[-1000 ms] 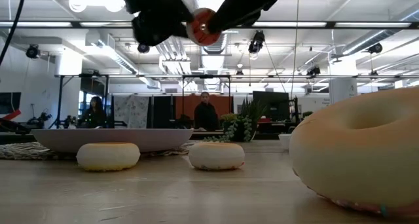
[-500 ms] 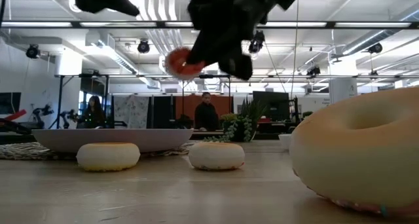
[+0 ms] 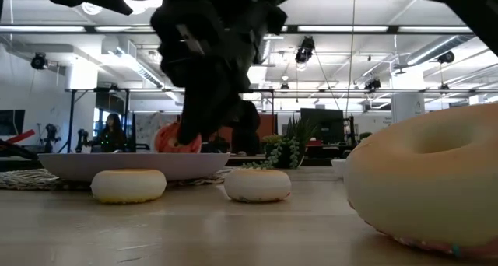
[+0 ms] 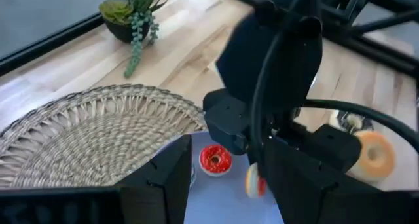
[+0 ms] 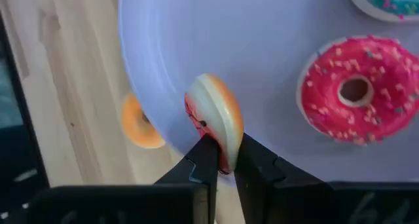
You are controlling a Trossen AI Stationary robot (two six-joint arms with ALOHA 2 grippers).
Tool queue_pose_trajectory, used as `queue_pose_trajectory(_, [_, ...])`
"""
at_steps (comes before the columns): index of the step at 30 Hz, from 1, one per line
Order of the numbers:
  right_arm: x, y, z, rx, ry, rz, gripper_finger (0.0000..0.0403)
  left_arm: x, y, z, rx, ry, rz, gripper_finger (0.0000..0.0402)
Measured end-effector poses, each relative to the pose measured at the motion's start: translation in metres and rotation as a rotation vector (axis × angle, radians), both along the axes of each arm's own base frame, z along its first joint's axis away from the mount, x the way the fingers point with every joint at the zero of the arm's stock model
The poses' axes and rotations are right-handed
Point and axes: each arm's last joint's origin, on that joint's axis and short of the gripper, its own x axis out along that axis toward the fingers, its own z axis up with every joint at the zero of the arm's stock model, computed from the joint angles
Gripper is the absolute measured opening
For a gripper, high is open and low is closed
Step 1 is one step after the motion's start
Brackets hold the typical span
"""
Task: Pick & Place donuts
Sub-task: Put the small pink donut on the purple plate, then put the small white donut on the purple plate
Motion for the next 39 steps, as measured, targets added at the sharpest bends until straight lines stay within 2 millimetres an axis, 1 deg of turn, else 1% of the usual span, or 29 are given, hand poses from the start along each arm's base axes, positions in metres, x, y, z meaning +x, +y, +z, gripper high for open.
queue_pose_trajectory(6, [0.015,0.002,-0.009,-0.028,0.075,0.030,0.0059,-0.005,-0.003,-0.002,0.045,0.011,0.000,0.0163])
queue_pose_trajectory(12, [0.021,0.001,-0.001,-0.136,0.051,0.047,0.0114,-0.025,-0.008,-0.001,0.061,-0.047,0.041,0.0163])
queue_pose_trajectory(17, [0.020,-0.001,0.006,-0.182,0.050,0.054,0.0158,-0.036,-0.010,-0.003,0.044,-0.060,0.070,0.0163])
queue_pose_trajectory(20, [0.015,-0.002,0.007,-0.220,0.091,0.078,0.0176,-0.038,-0.009,-0.004,0.046,-0.058,0.077,0.0163])
queue_pose_trajectory(24, [0.005,0.000,0.007,-0.323,0.159,0.136,0.0193,-0.040,-0.007,-0.005,0.066,-0.047,0.087,0.0163])
queue_pose_trajectory(26, [0.001,0.004,0.014,-0.395,0.155,0.178,0.0198,-0.041,-0.005,-0.006,0.068,-0.039,0.097,0.0163])
queue_pose_trajectory(30, [-0.006,0.020,0.036,-0.507,0.090,0.270,0.0201,-0.043,-0.003,-0.007,0.072,-0.027,0.115,0.0163])
queue_pose_trajectory(35, [-0.016,0.033,0.059,-0.554,-0.013,0.328,0.0194,-0.043,-0.003,-0.007,0.066,-0.027,0.117,0.0163])
queue_pose_trajectory(39, [-0.035,0.044,0.073,-0.580,-0.122,0.359,0.0188,-0.044,-0.003,-0.011,0.055,-0.022,0.125,0.0163])
